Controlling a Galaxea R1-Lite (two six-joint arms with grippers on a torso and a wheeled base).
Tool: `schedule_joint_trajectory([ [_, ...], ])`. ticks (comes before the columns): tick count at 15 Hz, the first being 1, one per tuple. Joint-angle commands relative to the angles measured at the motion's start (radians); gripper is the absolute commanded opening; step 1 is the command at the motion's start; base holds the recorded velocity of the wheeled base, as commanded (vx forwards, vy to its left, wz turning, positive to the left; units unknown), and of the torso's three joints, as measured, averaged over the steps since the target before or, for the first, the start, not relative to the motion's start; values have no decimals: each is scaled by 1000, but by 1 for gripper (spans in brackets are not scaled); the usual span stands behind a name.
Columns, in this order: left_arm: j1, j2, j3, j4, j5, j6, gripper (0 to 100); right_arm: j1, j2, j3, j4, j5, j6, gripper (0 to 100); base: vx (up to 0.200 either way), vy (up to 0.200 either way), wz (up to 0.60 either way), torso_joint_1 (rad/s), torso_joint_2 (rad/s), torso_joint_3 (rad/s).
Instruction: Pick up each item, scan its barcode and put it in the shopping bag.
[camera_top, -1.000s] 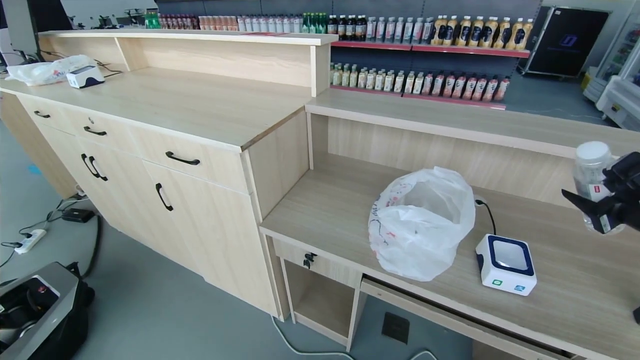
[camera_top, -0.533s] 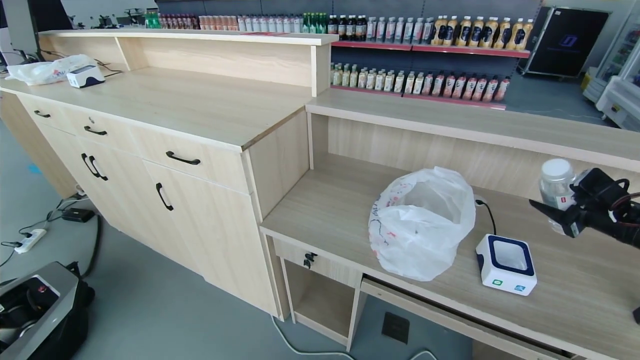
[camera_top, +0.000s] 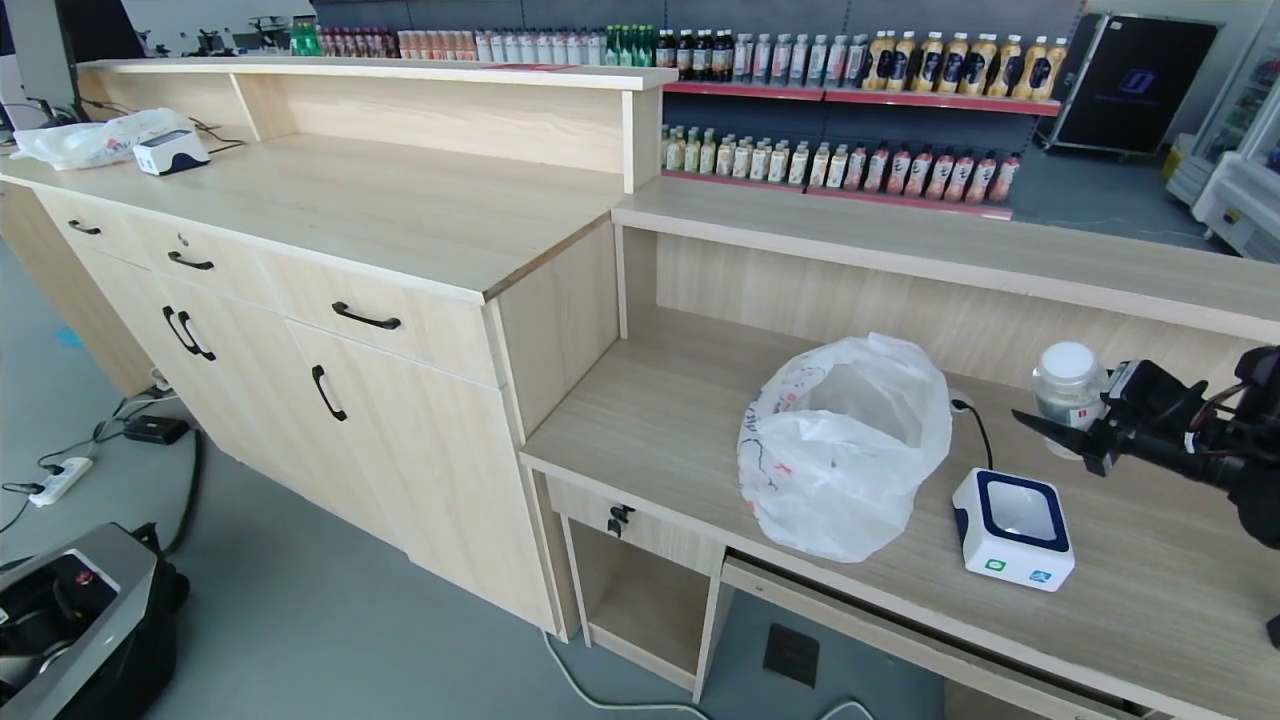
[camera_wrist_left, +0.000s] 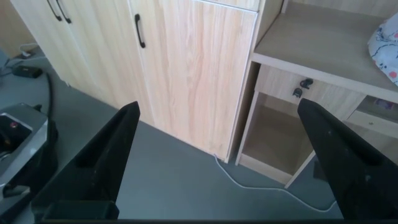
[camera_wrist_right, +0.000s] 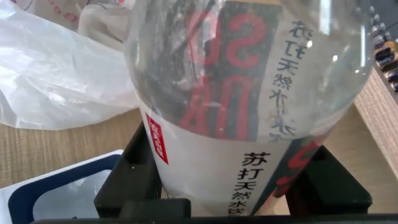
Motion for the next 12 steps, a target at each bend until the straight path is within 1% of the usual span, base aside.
schedule_joint_trajectory([
  [1,0,0,0,0,0,0,100,7,40,-4,0,30,-13,0,0,0,0,0,0,0],
  [4,0,0,0,0,0,0,100,15,70,-17,-3,59,-14,0,0,0,0,0,0,0],
  [6,0,0,0,0,0,0,100,21,104,-53,-15,86,-14,0,0,0,0,0,0,0],
  [9,0,0,0,0,0,0,100,24,126,-78,-15,96,-13,0,0,0,0,0,0,0],
  [12,0,0,0,0,0,0,100,39,133,-75,-13,102,-23,0,0,0,0,0,0,0],
])
